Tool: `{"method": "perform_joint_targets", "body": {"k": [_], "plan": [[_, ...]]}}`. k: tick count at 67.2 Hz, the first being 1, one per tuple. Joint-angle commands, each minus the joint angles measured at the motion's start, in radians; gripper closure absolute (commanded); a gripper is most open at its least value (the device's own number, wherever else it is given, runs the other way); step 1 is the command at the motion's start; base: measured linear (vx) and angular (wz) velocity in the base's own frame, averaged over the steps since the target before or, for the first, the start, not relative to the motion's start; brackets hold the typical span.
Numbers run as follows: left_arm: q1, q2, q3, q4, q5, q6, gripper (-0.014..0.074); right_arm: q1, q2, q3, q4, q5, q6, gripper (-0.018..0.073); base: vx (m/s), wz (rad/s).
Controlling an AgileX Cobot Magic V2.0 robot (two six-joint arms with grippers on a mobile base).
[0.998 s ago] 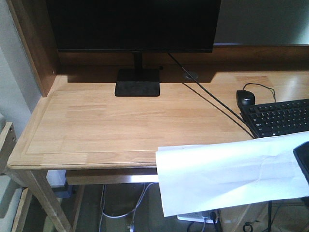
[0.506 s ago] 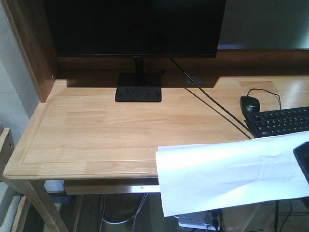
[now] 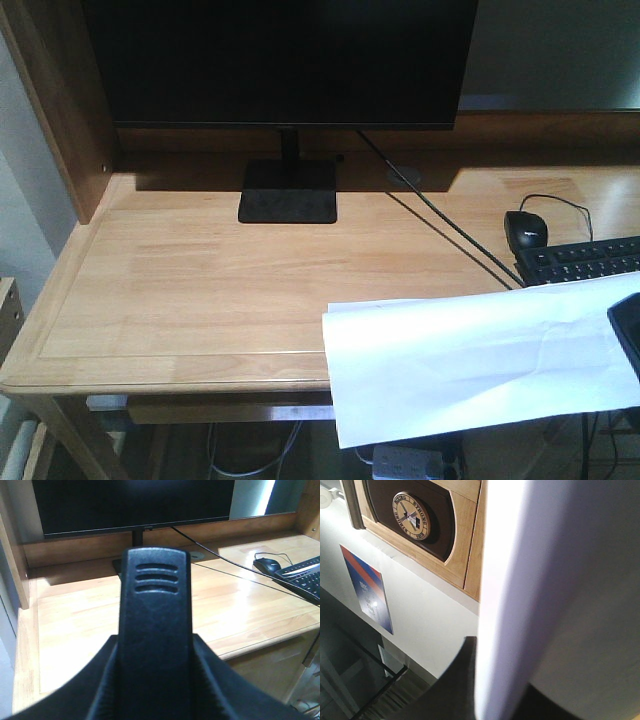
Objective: Grab stapler and paper to desk for stapling
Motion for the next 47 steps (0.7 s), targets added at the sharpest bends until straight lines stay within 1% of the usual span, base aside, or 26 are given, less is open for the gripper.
{"method": "perform_joint_targets", "body": {"k": [1, 47], "plan": [[-0.003, 0.013, -0.029, -0.002, -0.116, -0.001, 0.0603, 0.0, 0.003, 0.023, 0.017, -0.062, -0.008, 0.0564, 0.06, 0.01], [-0.003, 0.013, -0.029, -0.002, -0.116, -0.001, 0.0603, 0.0, 0.003, 0.023, 0.017, -0.062, -0.008, 0.0564, 0.04, 0.0]]}}
